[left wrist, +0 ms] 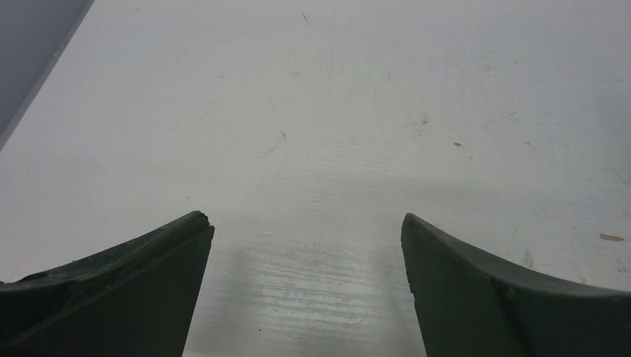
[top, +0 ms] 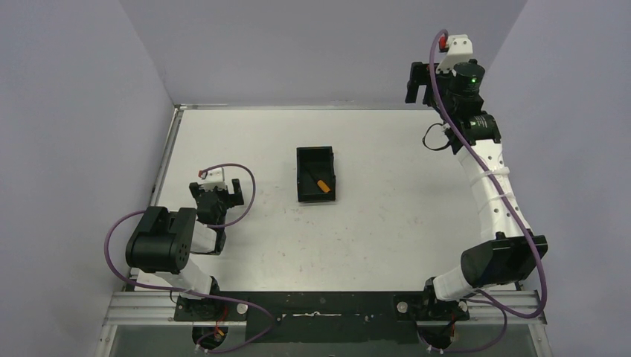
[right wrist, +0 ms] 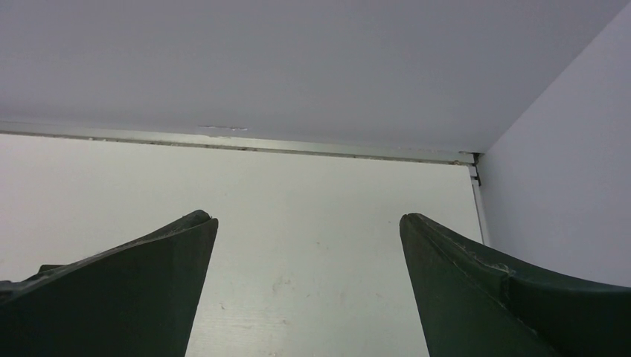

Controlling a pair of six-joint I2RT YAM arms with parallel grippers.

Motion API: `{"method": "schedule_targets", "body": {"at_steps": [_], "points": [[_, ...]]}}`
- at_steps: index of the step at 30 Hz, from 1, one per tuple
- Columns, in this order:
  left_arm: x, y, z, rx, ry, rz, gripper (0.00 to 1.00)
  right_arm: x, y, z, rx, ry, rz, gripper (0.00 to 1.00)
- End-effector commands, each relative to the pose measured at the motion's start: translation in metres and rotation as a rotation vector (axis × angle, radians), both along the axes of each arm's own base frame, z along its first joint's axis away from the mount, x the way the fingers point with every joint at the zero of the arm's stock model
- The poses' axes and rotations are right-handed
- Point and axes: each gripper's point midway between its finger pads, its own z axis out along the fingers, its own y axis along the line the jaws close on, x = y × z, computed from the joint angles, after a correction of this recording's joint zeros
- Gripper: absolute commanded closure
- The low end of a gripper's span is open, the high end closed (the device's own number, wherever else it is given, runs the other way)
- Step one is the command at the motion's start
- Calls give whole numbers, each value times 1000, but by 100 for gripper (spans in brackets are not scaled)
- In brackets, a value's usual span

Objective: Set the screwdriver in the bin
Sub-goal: Reset both arms

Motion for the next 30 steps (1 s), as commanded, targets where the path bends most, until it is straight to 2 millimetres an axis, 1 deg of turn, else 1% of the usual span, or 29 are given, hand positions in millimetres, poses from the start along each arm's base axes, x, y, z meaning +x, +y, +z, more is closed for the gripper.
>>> {"method": "schedule_targets", "body": {"at_steps": [1,15,22,30], "points": [[12,-3,21,-1,-77,-14,3,-6,-8,28,-15,-61,-13,0],[12,-3,21,-2,-76,-14,3,-5,-16,28,-22,-63,-53,0],[12,-3,21,-1,-77,-14,3,-2,-14,27,-20,-59,-40,0],[12,-3,21,-1,-76,-14,3,-4,-15,38,-19,-72,-45,0]]}}
